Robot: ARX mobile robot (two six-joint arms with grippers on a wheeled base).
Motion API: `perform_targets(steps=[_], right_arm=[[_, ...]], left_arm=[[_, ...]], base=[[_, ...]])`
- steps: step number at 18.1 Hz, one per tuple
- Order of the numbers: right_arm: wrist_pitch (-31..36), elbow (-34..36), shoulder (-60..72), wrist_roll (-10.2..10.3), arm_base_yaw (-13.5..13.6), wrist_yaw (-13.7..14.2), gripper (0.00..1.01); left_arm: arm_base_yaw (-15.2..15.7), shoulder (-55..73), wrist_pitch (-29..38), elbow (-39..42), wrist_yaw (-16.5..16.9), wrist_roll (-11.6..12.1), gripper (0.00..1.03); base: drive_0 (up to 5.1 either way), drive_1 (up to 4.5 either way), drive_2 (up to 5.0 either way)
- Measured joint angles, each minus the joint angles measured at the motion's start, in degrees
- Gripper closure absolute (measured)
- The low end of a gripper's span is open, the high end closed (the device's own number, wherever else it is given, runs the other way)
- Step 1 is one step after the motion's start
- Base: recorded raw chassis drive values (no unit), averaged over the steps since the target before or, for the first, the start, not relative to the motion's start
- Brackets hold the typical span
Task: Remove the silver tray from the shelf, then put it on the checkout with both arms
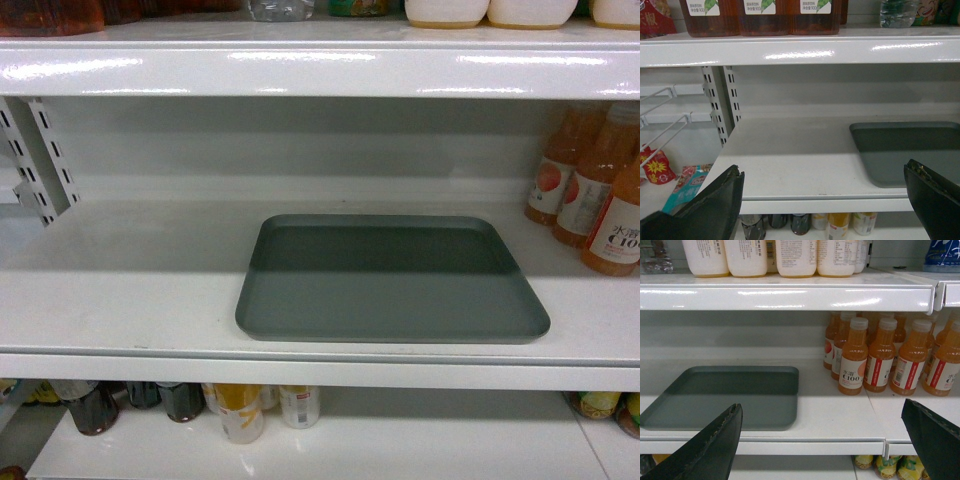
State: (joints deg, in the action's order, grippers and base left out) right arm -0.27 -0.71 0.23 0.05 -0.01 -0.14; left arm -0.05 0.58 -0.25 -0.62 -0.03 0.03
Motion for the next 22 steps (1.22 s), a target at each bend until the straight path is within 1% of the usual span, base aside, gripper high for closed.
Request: perform_targets(steps=[15, 16, 17, 18, 19, 20, 22], right_arm=[[-0.26, -0.02, 0.07, -0.02, -0.02, -0.02, 0.03], [-8.37, -2.93, 4.37, -0.09, 0.04, -2.25, 0.03], [-6.84, -5.16, 14.69, 0.00, 1.49, -2.82, 0.03], [-2.19, -6.47, 22.88, 0.02, 2.54, -3.19, 0.03], [2.60, -7.72, 30.27, 0.07, 2.58, -3.08, 0.03], [8.28, -9.73, 39.52, 0.13, 2.32, -3.15, 0.03], [16.72, -13.27, 55.21, 0.39, 2.34, -3.26, 0.03]], left_arm=[[0.00, 0.00, 0.00, 0.00, 0.00, 0.00, 0.05], [-1.36, 1.46, -5.75, -1.57, -4.26, -0.09, 0.05], [-5.22, 9.99, -11.82, -5.53, -12.02, -0.66, 0.05], [-5.68, 18.56, -9.38, -7.43, -13.81, -1.79, 0.05], [-5.14, 25.40, -6.69, -7.76, -13.42, -3.26, 0.05], [-5.09, 33.35, -1.46, -7.78, -11.26, -3.32, 0.05], [-5.09, 50.18, 7.85, -11.32, -5.79, -3.93, 0.05]], base=[[0.0, 0.00, 0.0], [0.0, 0.00, 0.0], [0.0, 0.00, 0.0], [0.0, 0.00, 0.0], [0.0, 0.00, 0.0], [0.0, 0.00, 0.0], [0.0, 0.00, 0.0]])
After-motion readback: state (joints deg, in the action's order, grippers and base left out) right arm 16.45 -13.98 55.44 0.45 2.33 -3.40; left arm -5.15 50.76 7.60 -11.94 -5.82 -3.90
